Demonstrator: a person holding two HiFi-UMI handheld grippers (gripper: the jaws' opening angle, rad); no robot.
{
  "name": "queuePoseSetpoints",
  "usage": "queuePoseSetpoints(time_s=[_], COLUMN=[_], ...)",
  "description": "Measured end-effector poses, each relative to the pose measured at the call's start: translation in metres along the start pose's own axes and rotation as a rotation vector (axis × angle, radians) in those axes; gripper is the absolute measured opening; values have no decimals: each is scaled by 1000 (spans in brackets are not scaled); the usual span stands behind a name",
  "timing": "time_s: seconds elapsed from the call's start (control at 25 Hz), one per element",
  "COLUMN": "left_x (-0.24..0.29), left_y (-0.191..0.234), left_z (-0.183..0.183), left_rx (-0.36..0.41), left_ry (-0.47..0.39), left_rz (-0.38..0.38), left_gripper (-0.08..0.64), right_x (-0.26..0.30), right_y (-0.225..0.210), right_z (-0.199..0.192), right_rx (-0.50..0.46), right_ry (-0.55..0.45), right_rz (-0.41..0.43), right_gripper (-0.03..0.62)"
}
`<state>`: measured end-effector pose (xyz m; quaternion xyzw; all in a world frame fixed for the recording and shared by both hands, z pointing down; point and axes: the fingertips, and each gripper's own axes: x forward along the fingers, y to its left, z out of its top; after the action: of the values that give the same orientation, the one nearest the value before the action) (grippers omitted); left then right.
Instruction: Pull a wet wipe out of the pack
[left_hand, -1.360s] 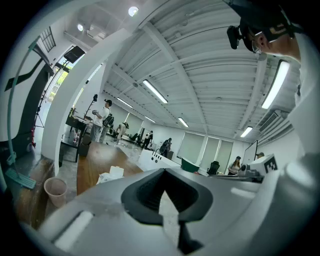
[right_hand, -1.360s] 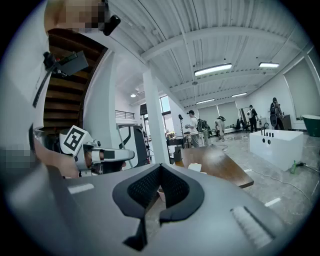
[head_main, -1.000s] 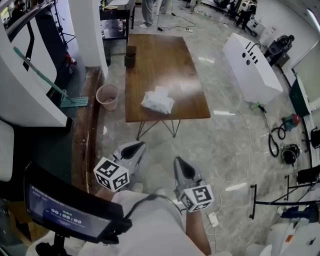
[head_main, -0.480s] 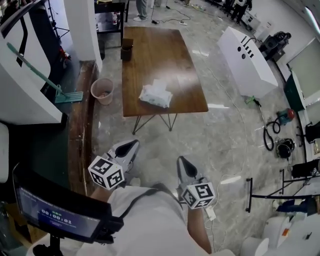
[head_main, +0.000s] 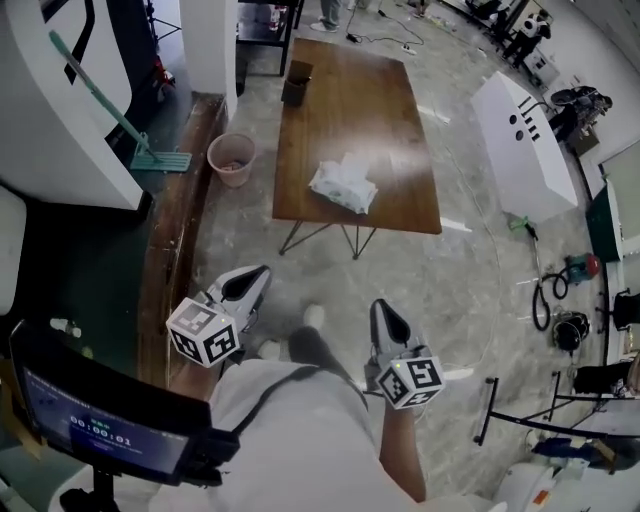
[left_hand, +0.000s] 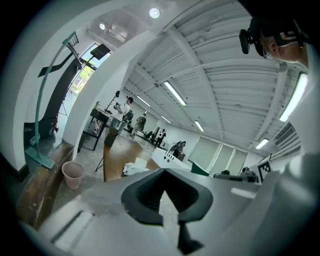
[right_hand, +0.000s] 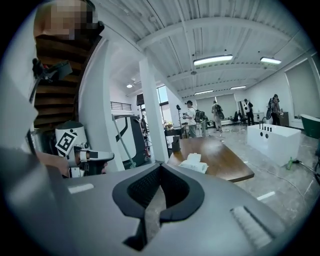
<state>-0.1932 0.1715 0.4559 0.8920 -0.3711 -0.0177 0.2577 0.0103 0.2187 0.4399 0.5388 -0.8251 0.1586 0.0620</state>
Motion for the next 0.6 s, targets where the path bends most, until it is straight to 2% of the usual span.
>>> queuePoseSetpoints(time_s=[0.12, 0.24, 0.44, 0.52, 0.6], left_x=[-3, 7, 53, 86, 123], left_y=[8, 17, 37, 34, 24], left_z=[-7, -5, 22, 35, 50], left_rx=[-13, 17, 18, 51, 120], left_ry=[7, 21, -17, -20, -3], left_rz=[10, 46, 99, 90, 67], left_gripper=[2, 3, 2, 2, 2], right_x=[25, 54, 102, 121, 138], right_y=[6, 1, -26, -42, -57], right_z=[-3, -1, 21, 33, 47], right_rx=[-3, -5, -19, -40, -60], right_ry=[18, 26, 4, -5, -9], right_rz=[61, 117, 191, 221, 249], right_gripper=[8, 8, 8, 8, 8])
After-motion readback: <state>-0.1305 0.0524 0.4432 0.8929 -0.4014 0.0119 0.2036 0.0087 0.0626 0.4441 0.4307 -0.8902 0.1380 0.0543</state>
